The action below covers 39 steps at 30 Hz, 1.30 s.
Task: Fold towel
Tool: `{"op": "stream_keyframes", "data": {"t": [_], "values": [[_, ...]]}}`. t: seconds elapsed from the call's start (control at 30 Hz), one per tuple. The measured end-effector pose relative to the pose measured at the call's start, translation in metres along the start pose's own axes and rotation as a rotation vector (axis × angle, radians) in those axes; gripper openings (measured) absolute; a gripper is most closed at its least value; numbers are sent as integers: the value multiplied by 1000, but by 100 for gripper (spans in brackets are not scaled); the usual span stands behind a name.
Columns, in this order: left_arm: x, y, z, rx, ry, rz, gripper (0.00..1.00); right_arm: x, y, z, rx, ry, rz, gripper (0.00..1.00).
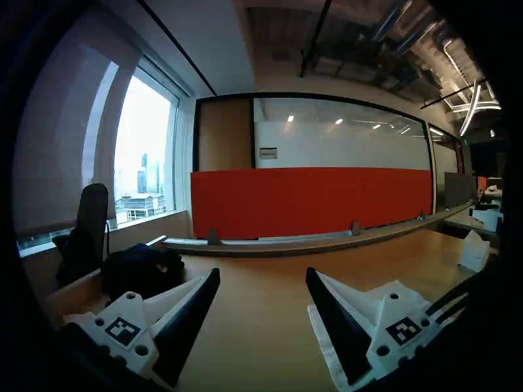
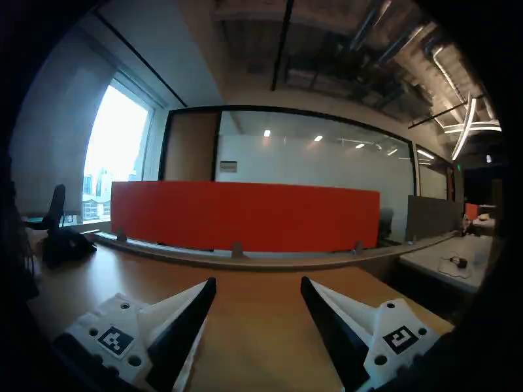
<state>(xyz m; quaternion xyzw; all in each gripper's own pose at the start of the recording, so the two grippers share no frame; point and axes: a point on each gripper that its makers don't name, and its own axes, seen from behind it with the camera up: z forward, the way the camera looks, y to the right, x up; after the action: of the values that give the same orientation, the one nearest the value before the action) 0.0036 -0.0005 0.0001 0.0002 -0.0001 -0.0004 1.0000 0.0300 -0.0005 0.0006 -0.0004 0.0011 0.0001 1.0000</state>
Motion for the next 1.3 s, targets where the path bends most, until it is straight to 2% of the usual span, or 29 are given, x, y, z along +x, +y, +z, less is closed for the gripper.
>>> {"op": "stream_keyframes", "data": {"t": [0.2, 0.37, 0.67, 0.97, 1.17, 1.3], "values": [[37, -3, 1, 4, -7, -13, 98, 47, 1, 1, -1, -3, -2, 100], [64, -4, 2, 7, -10, -20, 98, 74, -1, -1, 3, -18, 12, 100], [86, -1, 1, 1, -35, -21, 98, 100, -7, -2, 30, -34, 8, 100], [92, 14, -1, -71, -80, 38, 98, 100, -16, -2, 90, -78, -36, 100], [84, 32, -6, -159, -133, 85, 98, 89, -35, -7, 179, -127, -58, 100], [75, 49, -10, -237, -172, 110, 98, 79, -51, -11, 253, -166, -71, 100]]}}
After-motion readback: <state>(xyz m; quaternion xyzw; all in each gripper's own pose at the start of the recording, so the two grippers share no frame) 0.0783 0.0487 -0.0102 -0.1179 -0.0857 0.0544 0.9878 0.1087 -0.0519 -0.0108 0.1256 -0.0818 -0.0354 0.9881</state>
